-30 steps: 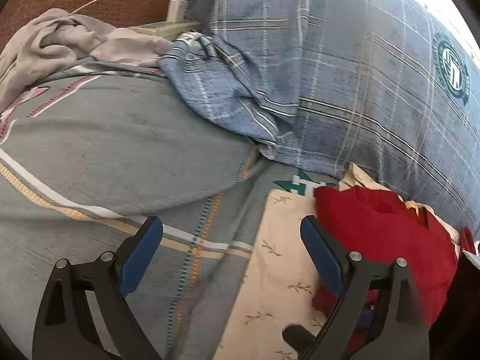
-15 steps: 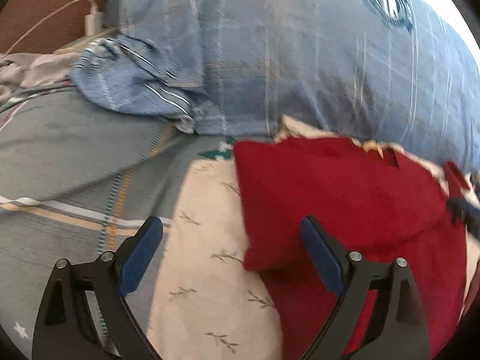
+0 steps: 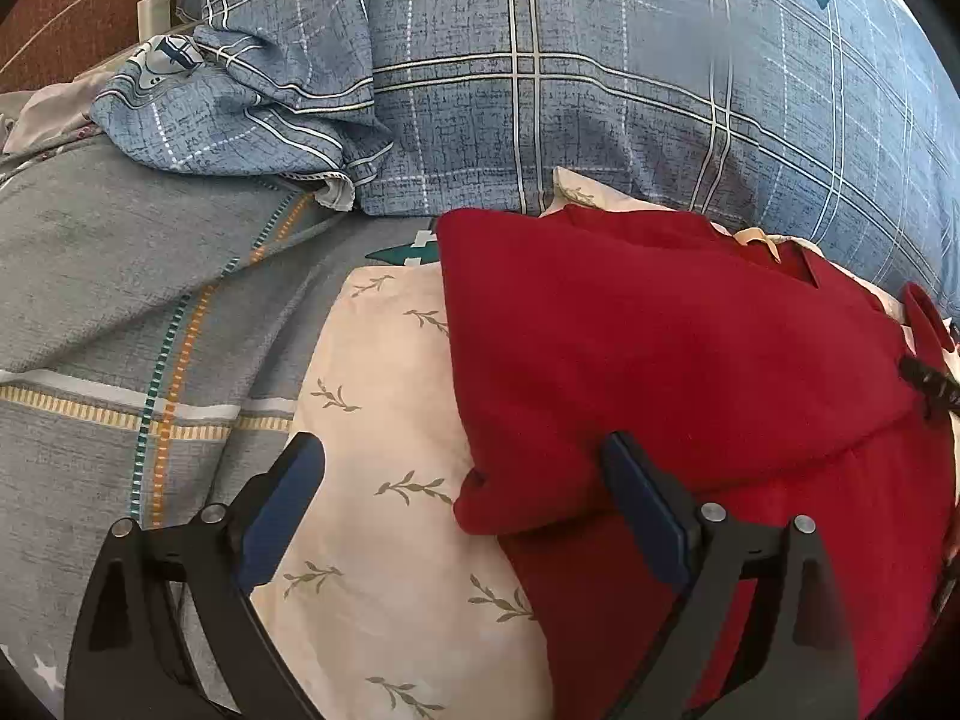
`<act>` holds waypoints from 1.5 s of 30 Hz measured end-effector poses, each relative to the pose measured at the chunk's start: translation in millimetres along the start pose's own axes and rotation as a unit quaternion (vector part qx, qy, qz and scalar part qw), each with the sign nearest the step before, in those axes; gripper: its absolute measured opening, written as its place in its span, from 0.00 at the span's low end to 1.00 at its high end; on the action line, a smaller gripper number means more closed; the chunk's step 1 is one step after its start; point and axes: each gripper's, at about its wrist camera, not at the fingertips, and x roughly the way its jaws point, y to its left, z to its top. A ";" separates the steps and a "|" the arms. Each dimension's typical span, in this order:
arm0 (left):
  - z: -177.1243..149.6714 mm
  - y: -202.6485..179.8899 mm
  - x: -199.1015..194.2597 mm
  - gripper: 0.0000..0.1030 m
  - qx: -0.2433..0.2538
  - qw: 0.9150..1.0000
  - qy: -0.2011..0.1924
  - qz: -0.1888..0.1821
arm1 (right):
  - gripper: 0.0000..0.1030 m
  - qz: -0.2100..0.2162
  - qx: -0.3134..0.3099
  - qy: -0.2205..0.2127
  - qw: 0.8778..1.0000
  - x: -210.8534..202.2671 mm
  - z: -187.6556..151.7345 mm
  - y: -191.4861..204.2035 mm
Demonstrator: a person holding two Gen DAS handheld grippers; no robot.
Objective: Fold small clothes
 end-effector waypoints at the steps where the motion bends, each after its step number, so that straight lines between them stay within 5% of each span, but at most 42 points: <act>1: -0.2 -0.3 -0.1 0.92 0.001 1.000 0.000 0.001 | 0.10 -0.003 0.002 -0.004 1.000 0.0 -1.3 0.7; 16: -4.0 -1.4 -12.5 0.92 0.006 1.000 -0.021 -0.001 | 0.13 0.003 0.007 -0.020 1.000 -43.9 -5.9 -5.2; 23: -6.0 -6.4 -22.1 0.92 0.013 0.999 -0.034 -0.008 | 0.14 0.038 0.023 -0.010 0.999 -53.3 -21.9 -11.4; 34: -17.0 -30.8 -47.3 0.92 0.043 0.996 -0.054 -0.058 | 0.39 0.073 0.034 -0.024 0.996 -80.2 -49.2 -19.0; 36: -21.2 -37.3 -49.5 0.92 0.053 0.995 -0.060 -0.059 | 0.41 0.067 0.050 -0.029 0.996 -82.8 -48.0 -33.5; 40: -25.9 -46.4 -46.6 0.92 0.072 0.994 -0.063 -0.053 | 0.63 0.038 0.101 -0.051 0.993 -90.1 -33.9 -79.1; 45: -28.1 -48.8 -39.4 0.92 0.076 0.994 -0.052 -0.051 | 0.64 -0.005 0.133 -0.056 0.990 -77.9 3.7 -124.7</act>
